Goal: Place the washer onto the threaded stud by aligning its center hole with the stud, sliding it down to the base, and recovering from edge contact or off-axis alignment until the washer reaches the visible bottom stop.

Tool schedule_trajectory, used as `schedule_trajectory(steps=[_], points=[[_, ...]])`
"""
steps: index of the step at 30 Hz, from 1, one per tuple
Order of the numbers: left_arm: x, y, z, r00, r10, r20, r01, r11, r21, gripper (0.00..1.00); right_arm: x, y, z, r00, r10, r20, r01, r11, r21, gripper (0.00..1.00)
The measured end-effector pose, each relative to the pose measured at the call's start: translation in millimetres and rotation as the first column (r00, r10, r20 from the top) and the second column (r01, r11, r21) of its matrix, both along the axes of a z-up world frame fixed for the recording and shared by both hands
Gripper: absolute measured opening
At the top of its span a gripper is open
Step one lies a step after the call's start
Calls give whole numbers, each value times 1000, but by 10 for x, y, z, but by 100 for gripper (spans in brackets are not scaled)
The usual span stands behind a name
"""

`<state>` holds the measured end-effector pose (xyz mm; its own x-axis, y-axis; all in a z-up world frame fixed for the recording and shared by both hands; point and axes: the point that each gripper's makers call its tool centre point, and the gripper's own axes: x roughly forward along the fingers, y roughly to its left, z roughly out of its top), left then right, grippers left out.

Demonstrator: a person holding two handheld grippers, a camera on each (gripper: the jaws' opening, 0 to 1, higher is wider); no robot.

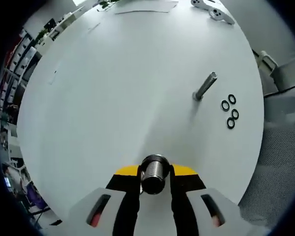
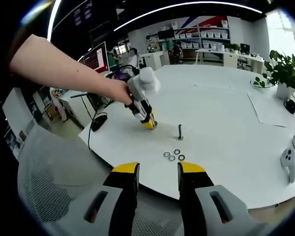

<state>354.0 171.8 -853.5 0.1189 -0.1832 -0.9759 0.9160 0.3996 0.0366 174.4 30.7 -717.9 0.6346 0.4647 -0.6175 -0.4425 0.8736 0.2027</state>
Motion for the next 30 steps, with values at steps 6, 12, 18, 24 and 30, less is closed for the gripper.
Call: schedule_trajectory(steps=[6, 12, 18, 24, 30], points=[[-44, 48, 29, 1000, 8, 11, -8, 1000, -27, 25, -4, 8, -7, 1000, 6, -2, -6, 1000, -4, 34], [1, 277, 13, 997, 72, 21, -71, 996, -48, 30, 7, 1, 7, 1000, 1, 5, -1, 1000, -1, 33], [78, 464, -18, 990, 137, 28, -136, 990, -40, 33, 0, 7, 3, 1000, 7, 3, -7, 1000, -6, 33], [124, 498, -96, 991, 133, 26, -133, 991, -19, 32, 1, -16, -5, 1000, -5, 1, 5, 1000, -6, 33], [191, 459, -116, 989, 145, 21, -144, 989, -32, 32, -3, -18, -15, 1000, -1, -2, 1, 1000, -14, 33]])
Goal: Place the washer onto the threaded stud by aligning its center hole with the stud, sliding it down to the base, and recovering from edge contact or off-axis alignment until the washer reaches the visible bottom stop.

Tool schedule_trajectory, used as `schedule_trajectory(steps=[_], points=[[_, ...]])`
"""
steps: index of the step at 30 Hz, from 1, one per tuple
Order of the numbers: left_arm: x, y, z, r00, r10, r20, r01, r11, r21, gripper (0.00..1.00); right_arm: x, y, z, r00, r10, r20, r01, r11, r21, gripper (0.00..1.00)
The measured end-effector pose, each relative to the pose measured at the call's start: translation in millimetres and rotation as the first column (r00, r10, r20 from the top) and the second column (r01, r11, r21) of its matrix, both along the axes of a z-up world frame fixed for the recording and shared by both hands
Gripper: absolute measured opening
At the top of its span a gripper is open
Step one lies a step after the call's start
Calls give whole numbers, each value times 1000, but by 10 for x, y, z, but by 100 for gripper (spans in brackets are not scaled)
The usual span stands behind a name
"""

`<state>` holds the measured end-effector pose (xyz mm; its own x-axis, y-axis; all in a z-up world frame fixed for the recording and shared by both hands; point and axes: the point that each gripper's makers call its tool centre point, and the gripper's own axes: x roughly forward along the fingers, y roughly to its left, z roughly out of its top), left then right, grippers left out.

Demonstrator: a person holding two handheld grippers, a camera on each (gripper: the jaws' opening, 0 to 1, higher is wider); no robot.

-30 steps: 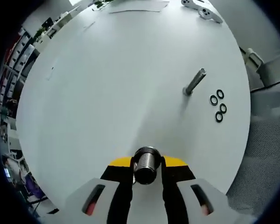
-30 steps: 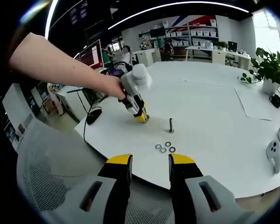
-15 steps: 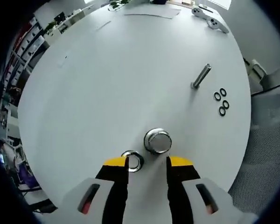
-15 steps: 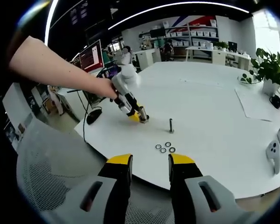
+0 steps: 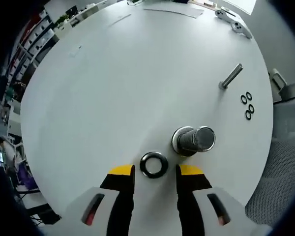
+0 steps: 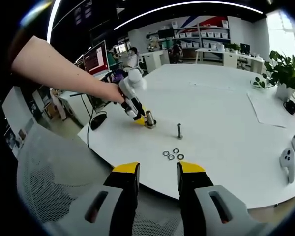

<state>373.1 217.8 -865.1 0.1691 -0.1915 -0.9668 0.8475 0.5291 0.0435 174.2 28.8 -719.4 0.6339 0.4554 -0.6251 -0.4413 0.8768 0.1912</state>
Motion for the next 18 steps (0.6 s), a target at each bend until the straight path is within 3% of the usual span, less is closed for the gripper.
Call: schedule_trajectory(steps=[6, 9, 18], points=[[-25, -35, -7, 999, 43, -34, -44, 998, -36, 29, 6, -11, 4, 1000, -5, 2, 5, 1000, 0, 33], [-6, -33, -8, 1000, 15, -23, -16, 999, -32, 29, 10, -22, 4, 1000, -11, 2, 11, 1000, 1, 33], [4, -19, -33, 998, 52, -30, -53, 998, -30, 21, 9, -38, -3, 1000, -16, 1, 16, 1000, -5, 32]])
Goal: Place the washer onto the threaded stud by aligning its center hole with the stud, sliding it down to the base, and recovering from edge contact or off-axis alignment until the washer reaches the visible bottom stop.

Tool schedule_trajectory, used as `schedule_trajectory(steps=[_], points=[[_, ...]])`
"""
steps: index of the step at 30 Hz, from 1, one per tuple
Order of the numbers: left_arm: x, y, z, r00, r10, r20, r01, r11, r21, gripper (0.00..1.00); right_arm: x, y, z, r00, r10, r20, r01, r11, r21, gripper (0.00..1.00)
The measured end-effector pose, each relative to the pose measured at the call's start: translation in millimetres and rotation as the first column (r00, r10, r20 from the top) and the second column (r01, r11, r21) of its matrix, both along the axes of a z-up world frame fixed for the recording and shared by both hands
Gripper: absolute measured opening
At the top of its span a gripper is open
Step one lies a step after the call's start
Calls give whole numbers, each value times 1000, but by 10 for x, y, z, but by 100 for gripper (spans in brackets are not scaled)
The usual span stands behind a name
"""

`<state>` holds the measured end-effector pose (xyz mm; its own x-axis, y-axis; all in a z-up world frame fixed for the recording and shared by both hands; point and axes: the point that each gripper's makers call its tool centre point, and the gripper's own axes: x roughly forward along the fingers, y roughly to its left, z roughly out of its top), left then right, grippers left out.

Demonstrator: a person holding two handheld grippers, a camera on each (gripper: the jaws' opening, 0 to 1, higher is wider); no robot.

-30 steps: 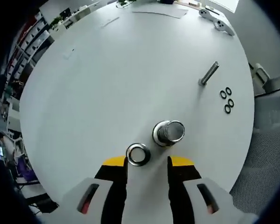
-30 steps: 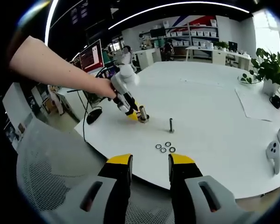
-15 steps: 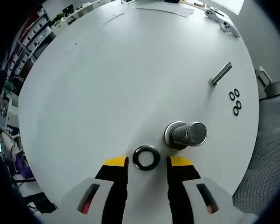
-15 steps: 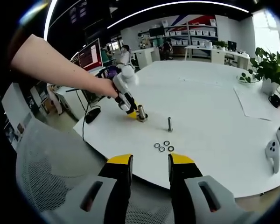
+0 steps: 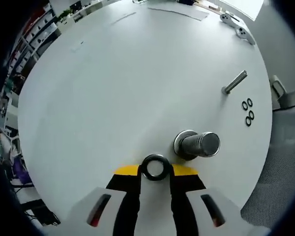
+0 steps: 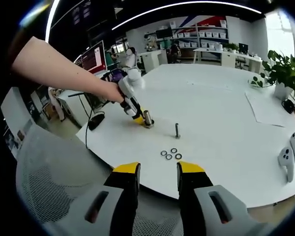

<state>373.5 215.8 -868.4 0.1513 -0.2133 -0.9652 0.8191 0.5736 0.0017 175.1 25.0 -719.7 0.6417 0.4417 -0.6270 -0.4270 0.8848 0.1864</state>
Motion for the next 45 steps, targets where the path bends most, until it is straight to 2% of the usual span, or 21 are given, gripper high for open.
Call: schedule_trajectory(steps=[4, 6, 13, 17, 24, 27, 30, 34, 39, 45], points=[[-112, -17, 20, 999, 32, -11, -32, 999, 6, 20, -1, -5, -3, 1000, -1, -1, 1, 1000, -2, 32], [-202, -9, 30, 1000, 9, -16, -9, 1000, 23, 20, -1, -4, -2, 1000, -1, 0, 1, 1000, -3, 32], [-471, 81, 49, 998, 29, -48, -26, 998, 59, 20, -2, 3, 2, 1000, 2, 1, -2, 1000, -2, 32], [-506, 160, 41, 998, 29, -63, -24, 997, 75, 20, -2, 8, 6, 1000, 6, 4, -6, 1000, -2, 32], [-700, 197, 16, 997, 59, -55, -54, 995, 79, 20, -2, 21, 13, 1000, 13, 6, -13, 1000, 0, 32], [-774, 225, 8, 996, 52, -67, -46, 995, 88, 20, -4, 28, 10, 1000, 18, 5, -18, 1000, -1, 32], [-868, 266, 7, 997, 8, -76, 0, 995, 102, 20, -9, 39, 10, 1000, 23, 5, -23, 1000, 0, 32], [-907, 295, 14, 997, 23, -78, -14, 995, 103, 21, -14, 44, 7, 1000, 27, 4, -27, 1000, 0, 32], [-900, 315, 6, 995, 77, -66, -70, 992, 102, 22, -22, 59, 2, 999, 35, 3, -35, 999, 1, 32], [-901, 319, 11, 994, 78, -73, -71, 993, 94, 22, -23, 59, 2, 999, 36, 4, -36, 999, 0, 32]])
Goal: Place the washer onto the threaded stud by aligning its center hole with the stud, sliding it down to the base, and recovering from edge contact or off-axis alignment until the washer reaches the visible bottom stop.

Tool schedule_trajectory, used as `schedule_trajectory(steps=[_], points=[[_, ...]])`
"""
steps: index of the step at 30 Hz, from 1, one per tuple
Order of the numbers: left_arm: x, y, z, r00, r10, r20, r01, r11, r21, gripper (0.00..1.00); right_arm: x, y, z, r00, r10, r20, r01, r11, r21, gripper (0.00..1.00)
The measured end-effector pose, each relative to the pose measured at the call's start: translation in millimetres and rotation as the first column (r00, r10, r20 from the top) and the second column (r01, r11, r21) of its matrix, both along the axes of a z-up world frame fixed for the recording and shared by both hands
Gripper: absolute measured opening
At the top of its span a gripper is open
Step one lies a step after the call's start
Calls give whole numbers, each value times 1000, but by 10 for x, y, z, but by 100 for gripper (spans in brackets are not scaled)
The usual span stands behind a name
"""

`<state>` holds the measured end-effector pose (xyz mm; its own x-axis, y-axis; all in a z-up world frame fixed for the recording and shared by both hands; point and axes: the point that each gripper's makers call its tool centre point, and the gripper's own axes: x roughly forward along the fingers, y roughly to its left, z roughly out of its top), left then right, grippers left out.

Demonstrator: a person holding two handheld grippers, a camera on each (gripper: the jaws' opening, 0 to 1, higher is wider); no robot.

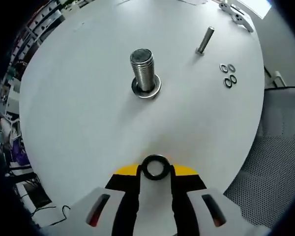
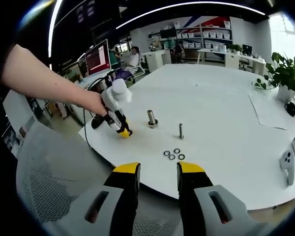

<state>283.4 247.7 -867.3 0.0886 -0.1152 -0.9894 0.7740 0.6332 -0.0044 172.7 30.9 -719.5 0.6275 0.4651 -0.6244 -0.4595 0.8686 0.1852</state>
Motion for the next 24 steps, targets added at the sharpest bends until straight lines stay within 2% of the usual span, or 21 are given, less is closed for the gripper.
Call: schedule_trajectory(steps=[13, 21, 24], points=[[-3, -15, 0, 1000, 0, -7, 0, 1000, 6, 23, 1, 0, 0, 1000, 1, 0, -1, 1000, -2, 32], [-2, -7, 1, 1000, 24, -6, -24, 1000, 3, 20, 5, -5, 1, 1000, -2, 0, 2, 1000, 1, 32], [-8, -17, -1, 1000, 12, -1, -12, 1000, 4, 19, 5, -9, 2, 1000, -3, 1, 3, 1000, 0, 32]])
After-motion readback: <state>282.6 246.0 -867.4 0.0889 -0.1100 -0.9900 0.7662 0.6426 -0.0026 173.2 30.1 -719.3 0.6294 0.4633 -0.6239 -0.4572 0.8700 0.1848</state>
